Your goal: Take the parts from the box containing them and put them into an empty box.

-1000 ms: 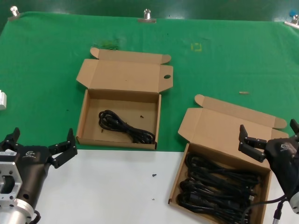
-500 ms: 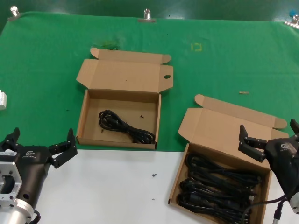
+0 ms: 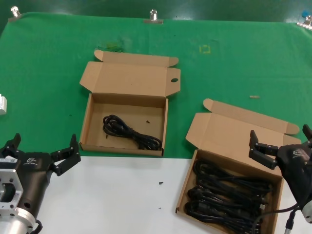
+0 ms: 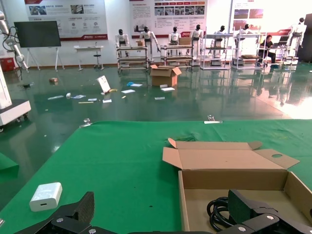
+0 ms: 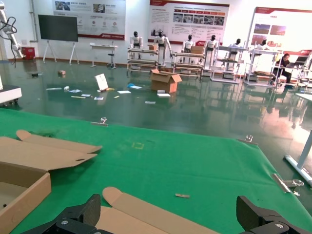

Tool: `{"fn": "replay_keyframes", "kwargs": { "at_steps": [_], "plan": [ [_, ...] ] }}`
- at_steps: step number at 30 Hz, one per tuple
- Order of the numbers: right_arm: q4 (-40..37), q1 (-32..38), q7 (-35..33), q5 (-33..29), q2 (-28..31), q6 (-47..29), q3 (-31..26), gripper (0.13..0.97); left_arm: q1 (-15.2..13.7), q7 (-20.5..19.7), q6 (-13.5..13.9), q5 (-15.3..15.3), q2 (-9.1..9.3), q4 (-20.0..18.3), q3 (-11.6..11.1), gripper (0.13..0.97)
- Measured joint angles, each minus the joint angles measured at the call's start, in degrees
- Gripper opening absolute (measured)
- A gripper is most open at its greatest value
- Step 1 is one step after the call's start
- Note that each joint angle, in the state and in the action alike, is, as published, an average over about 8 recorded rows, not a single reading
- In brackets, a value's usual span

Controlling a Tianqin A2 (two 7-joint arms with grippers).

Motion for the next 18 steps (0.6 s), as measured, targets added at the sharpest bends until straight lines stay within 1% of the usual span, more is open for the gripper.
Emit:
{"fn": "replay_keyframes", "kwargs": {
  "at_steps": [18],
  "plan": [
    [0.0, 0.0, 0.0, 0.0, 0.0, 0.0, 0.0, 0.966, 0.0, 0.0, 0.0, 0.0, 0.0, 0.0, 0.0, 0.966]
  ]
}}
